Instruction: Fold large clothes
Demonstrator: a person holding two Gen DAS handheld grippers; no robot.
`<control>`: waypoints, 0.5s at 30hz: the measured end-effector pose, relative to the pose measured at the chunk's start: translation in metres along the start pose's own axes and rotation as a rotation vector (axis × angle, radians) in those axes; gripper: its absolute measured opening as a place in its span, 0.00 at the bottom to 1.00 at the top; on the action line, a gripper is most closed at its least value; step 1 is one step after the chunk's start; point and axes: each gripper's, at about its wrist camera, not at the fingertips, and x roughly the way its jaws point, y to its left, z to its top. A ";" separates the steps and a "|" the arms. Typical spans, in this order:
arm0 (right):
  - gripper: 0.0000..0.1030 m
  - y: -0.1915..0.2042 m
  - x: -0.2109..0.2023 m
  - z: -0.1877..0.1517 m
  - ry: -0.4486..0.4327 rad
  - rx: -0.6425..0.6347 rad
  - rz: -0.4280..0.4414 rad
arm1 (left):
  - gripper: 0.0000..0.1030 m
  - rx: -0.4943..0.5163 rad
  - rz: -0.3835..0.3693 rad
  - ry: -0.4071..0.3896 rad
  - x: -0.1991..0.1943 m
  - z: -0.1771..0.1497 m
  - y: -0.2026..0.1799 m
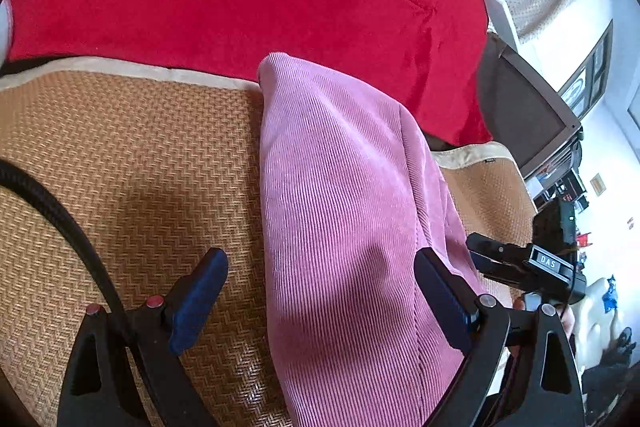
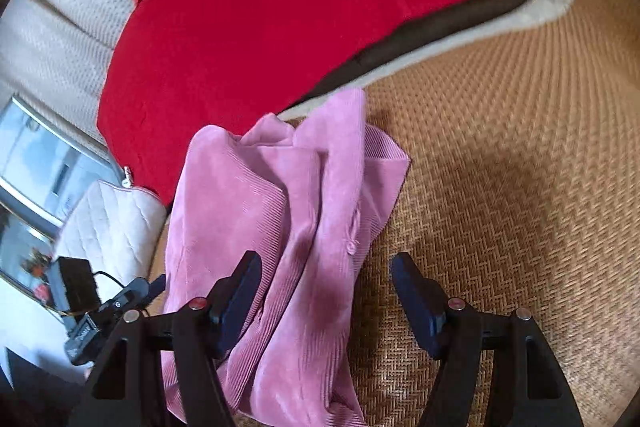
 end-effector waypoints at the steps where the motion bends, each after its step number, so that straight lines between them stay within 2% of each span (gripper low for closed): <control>1: 0.69 -0.002 0.002 -0.001 0.004 0.009 0.016 | 0.91 0.003 0.008 0.003 0.003 0.000 0.001; 9: 0.69 -0.007 0.027 -0.002 0.074 0.045 0.103 | 0.91 -0.006 -0.020 0.045 0.012 0.002 0.009; 12: 0.69 -0.003 0.038 -0.002 0.100 0.067 0.171 | 0.91 -0.019 -0.073 0.075 0.019 0.003 0.010; 15: 0.70 0.007 0.049 -0.002 0.098 0.044 0.181 | 0.91 -0.016 -0.107 0.100 0.028 0.004 0.006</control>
